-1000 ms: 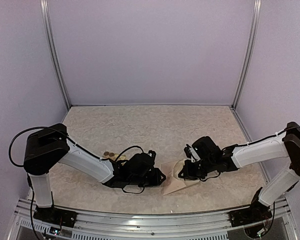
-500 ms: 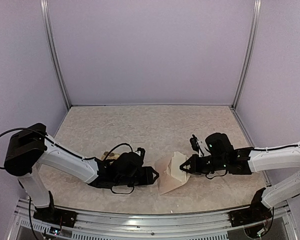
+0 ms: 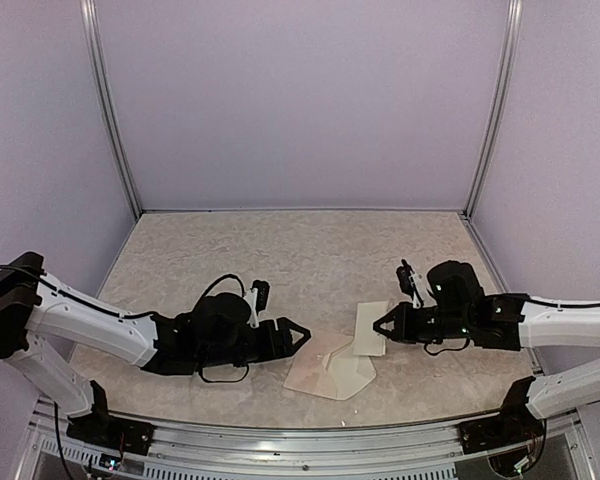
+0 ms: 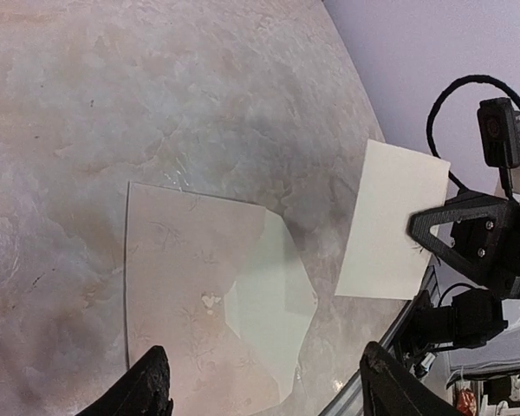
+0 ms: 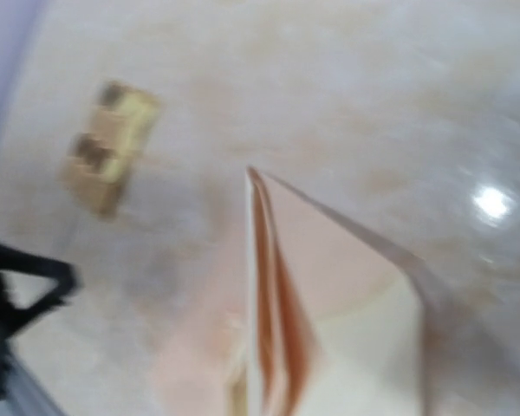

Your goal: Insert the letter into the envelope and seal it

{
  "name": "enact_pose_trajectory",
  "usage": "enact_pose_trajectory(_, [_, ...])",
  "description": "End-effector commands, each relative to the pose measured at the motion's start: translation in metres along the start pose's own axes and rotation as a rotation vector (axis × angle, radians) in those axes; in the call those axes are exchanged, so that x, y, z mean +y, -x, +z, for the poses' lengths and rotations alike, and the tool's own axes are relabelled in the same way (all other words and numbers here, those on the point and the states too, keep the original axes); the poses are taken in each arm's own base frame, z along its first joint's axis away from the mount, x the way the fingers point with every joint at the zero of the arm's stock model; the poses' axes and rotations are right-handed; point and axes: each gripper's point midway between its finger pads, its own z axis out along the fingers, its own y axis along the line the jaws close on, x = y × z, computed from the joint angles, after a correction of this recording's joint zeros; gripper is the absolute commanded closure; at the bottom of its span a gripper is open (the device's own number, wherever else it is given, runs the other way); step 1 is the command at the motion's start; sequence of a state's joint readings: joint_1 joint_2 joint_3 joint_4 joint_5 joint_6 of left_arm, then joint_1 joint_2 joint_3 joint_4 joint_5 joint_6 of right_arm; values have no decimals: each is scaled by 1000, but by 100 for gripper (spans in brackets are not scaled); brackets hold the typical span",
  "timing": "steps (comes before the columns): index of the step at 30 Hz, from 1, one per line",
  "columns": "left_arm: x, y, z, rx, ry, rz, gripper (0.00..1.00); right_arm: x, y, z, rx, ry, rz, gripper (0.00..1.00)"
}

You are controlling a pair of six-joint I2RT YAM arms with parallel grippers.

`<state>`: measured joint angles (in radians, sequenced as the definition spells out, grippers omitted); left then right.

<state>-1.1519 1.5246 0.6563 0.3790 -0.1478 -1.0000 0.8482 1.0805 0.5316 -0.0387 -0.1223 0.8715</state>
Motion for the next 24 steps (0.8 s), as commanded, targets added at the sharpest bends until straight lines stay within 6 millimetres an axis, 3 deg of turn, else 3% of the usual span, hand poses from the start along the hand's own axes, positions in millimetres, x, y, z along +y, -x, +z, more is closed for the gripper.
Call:
enact_pose_trajectory(1, [21, -3, 9, 21, 65, -7, 29, -31, -21, 9, 110, -168, 57, 100])
enact_pose_trajectory(5, [37, -6, 21, 45, 102, -8, 30, -29, -36, 20, 179, -142, 118, 100])
enact_pose_trajectory(12, [45, -15, 41, 112, 115, 11, 34, -20, -50, 25, 239, -67, 174, 100])
enact_pose_trajectory(24, [59, -22, 51, 133, 158, 32, 38, -31, -71, 33, 307, -73, 210, 100])
